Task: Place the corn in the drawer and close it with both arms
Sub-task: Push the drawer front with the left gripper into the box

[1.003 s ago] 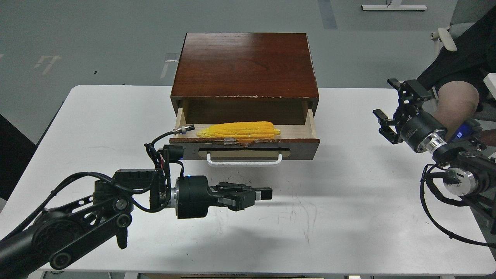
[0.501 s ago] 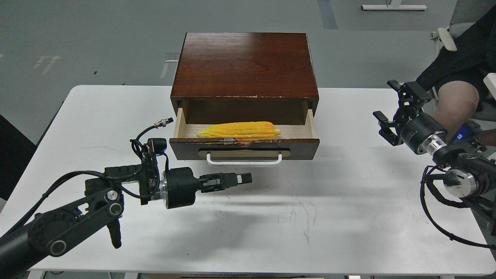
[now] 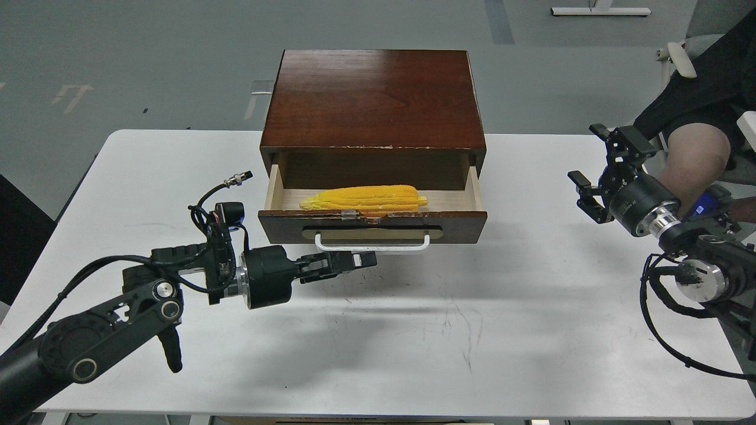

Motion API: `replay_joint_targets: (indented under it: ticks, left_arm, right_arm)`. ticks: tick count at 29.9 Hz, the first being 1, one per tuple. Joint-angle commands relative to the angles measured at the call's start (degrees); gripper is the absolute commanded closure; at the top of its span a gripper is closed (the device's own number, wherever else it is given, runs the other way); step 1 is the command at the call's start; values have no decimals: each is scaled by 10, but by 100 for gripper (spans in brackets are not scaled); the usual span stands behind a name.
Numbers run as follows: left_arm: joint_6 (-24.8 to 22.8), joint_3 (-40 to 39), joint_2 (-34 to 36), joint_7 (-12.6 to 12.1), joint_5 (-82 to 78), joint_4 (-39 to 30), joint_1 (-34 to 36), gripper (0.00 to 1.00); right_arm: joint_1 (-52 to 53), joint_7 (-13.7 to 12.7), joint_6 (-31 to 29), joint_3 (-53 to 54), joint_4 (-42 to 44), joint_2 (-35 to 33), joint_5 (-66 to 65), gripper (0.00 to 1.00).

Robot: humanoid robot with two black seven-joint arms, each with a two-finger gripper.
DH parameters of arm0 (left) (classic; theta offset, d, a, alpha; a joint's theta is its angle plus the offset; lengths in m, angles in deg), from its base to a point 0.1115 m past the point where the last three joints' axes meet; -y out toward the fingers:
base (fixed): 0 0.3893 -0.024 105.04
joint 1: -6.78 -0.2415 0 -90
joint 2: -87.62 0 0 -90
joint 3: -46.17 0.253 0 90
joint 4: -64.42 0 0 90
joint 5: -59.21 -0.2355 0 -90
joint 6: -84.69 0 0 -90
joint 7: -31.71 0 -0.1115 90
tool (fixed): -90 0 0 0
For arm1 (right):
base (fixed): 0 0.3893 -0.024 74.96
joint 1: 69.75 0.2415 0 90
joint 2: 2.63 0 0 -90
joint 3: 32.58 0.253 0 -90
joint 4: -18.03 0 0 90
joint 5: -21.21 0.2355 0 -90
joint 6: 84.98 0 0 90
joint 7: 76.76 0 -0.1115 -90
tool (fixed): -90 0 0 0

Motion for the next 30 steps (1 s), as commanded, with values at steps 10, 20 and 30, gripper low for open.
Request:
replay_joint_targets:
  ticks: [10,20,30]
  left_arm:
    - [0,-15,-2,1,0,23,4,100]
    - [0,-26,-5,1,1,38,7,100]
    - [0,-27,-6,1,1,57,8,100]
  right_arm:
    - [-3,0,0,0,-1,-1,0,0]
    - [-4,0,0,0,-1,-1,0,0]
    - [-4,0,0,0,-2,-1,0,0]
